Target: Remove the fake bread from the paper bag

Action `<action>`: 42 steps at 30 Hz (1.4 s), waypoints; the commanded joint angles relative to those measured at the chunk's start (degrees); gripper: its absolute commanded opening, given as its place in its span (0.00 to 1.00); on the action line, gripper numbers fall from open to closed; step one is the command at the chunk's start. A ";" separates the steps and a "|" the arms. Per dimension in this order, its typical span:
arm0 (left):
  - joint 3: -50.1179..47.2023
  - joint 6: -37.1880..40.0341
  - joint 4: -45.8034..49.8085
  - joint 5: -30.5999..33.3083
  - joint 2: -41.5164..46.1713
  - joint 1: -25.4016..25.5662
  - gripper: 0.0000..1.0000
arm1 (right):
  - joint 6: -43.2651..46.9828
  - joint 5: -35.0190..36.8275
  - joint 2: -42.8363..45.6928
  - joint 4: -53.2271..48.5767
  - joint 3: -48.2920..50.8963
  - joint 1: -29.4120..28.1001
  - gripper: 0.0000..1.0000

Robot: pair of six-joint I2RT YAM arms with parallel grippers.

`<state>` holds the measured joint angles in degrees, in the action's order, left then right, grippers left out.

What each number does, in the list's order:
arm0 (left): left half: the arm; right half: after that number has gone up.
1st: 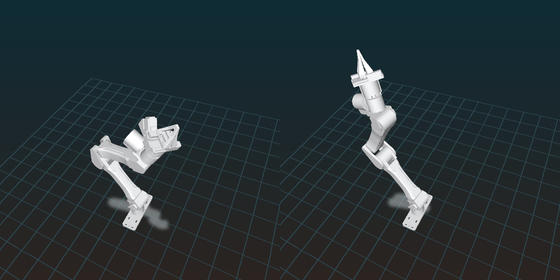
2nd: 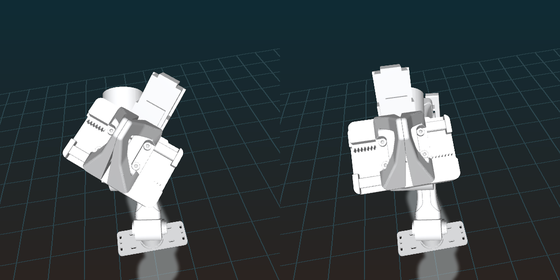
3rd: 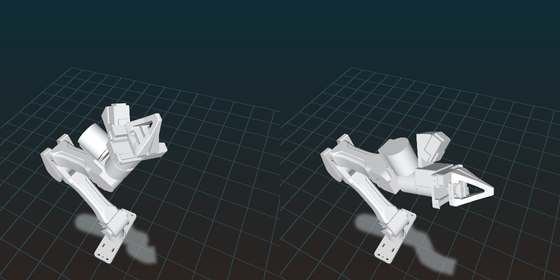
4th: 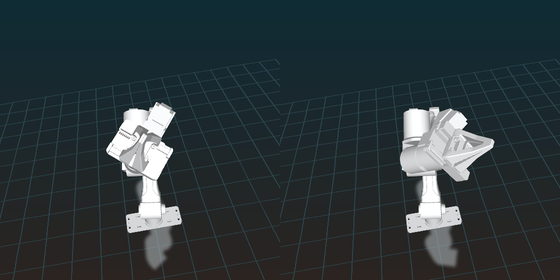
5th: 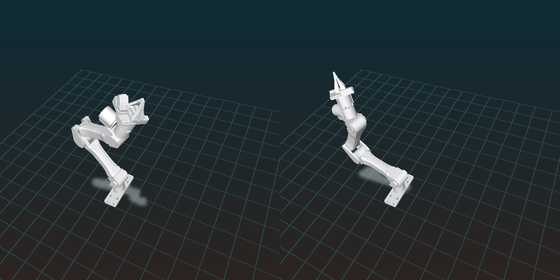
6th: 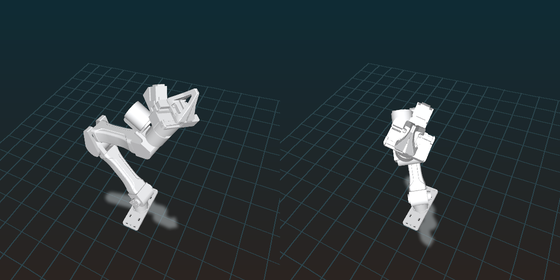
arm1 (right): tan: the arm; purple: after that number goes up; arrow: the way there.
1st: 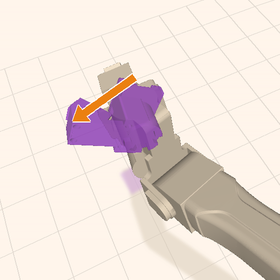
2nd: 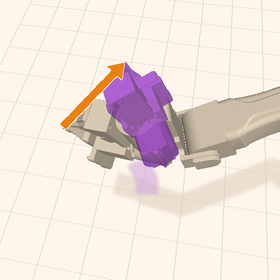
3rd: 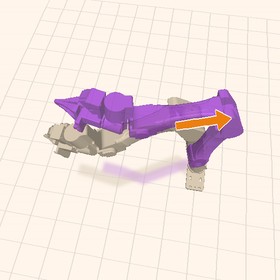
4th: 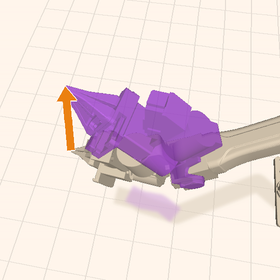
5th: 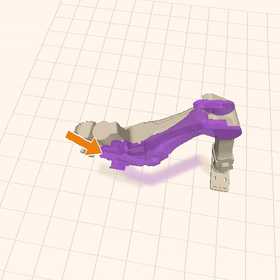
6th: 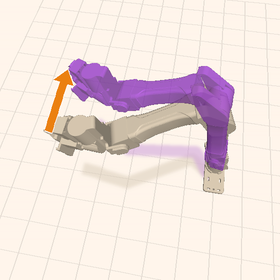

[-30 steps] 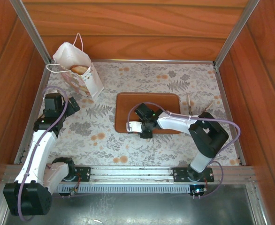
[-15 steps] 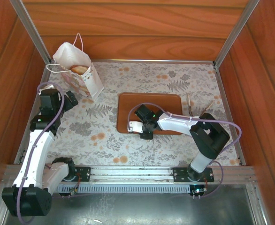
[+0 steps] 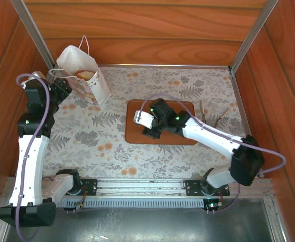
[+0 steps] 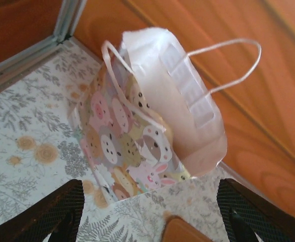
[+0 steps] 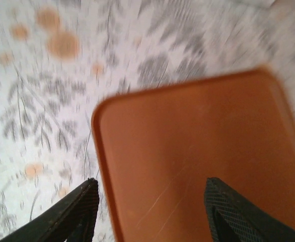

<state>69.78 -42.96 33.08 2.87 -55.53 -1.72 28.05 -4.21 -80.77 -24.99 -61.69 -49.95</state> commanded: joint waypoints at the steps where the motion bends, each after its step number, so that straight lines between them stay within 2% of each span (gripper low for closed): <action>1: 5.69 -4.88 9.04 0.63 -3.33 -3.27 0.74 | -7.64 -2.78 3.27 5.26 -0.23 -0.31 0.63; 5: 7.30 -10.85 9.07 -8.81 -7.91 -9.77 0.74 | -11.95 -1.31 5.07 9.20 -0.53 -0.32 0.64; 8: 9.69 -12.64 8.03 -13.51 -12.13 -11.12 0.74 | -16.34 -0.33 4.85 9.49 -2.63 -0.32 0.65; 11: 12.56 -12.85 6.59 -15.47 -16.30 -11.14 0.77 | -22.13 -1.82 3.56 12.18 -3.92 -0.23 0.70; 14: 14.37 -13.52 5.01 -17.55 -20.05 -11.33 0.77 | -26.57 -4.69 0.95 16.63 -4.62 -0.23 0.69; 18: 16.61 -15.22 4.40 -18.23 -23.54 -11.42 0.75 | -30.48 -7.78 -2.65 16.93 -7.68 -0.23 0.69; 20: 16.13 -17.33 4.05 -17.60 -24.20 -11.48 0.69 | -31.23 -7.60 -3.51 17.63 -7.96 -0.23 0.69; 22: 15.78 -17.98 3.66 -17.11 -24.65 -11.49 0.55 | -31.89 -7.42 -3.67 18.57 -7.81 -0.23 0.69; 26: 15.83 -18.20 2.89 -17.50 -25.75 -11.51 0.37 | -33.11 -7.57 -4.36 17.18 -9.03 -0.23 0.71; 32: 15.82 -16.25 2.17 -18.37 -26.12 -11.57 0.00 | -33.26 -4.92 -4.92 14.50 -10.63 -0.23 0.72; 35: 16.70 -12.40 1.93 -18.56 -25.63 -11.65 0.00 | -33.39 -3.50 -4.50 14.42 -10.51 -0.12 0.72; 39: 18.49 -3.33 1.99 -19.16 -23.65 -11.90 0.00 | -35.19 -2.66 -4.02 13.94 -10.51 0.27 0.72; 42: 20.23 5.77 2.07 -24.02 -21.89 -12.18 0.00 | -38.29 -3.94 -3.92 13.70 -10.73 1.45 0.73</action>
<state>87.05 -47.90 35.70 -16.64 -80.60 -13.23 -6.61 -8.05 -84.86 -10.39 -71.33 -49.47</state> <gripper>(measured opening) 0.051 0.724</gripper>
